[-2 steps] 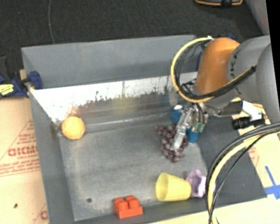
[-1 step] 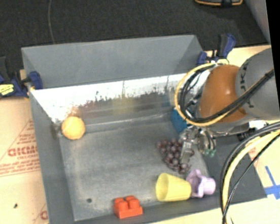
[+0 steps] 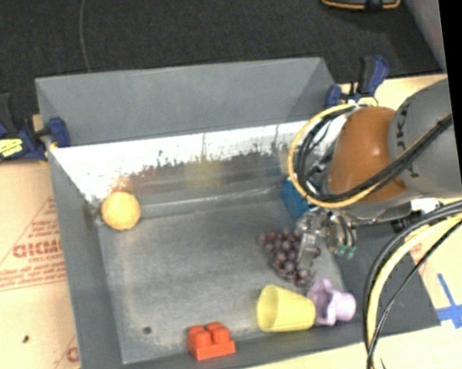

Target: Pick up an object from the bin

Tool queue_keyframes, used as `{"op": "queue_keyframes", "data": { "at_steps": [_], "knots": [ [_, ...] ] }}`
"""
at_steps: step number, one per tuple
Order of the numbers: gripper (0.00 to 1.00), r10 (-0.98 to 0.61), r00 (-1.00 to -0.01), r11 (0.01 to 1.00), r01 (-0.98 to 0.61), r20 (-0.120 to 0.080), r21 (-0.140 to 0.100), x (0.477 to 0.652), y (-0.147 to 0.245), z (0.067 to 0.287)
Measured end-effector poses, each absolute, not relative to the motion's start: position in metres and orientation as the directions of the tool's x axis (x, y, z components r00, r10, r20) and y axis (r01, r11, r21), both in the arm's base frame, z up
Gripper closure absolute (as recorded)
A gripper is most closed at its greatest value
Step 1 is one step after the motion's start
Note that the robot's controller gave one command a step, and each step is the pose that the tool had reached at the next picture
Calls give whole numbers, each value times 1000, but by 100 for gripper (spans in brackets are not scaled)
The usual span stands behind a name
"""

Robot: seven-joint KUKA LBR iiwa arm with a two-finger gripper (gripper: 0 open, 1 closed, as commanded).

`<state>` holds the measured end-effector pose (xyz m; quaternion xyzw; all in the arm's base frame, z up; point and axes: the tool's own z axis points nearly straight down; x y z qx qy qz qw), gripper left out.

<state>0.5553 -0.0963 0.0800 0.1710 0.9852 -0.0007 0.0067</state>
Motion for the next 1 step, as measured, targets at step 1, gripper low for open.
{"op": "queue_keyframes", "data": {
  "at_steps": [1],
  "knots": [
    [100, 336, -942, 942, 336, -7, 0, 553, -96, 104]
  ]
}}
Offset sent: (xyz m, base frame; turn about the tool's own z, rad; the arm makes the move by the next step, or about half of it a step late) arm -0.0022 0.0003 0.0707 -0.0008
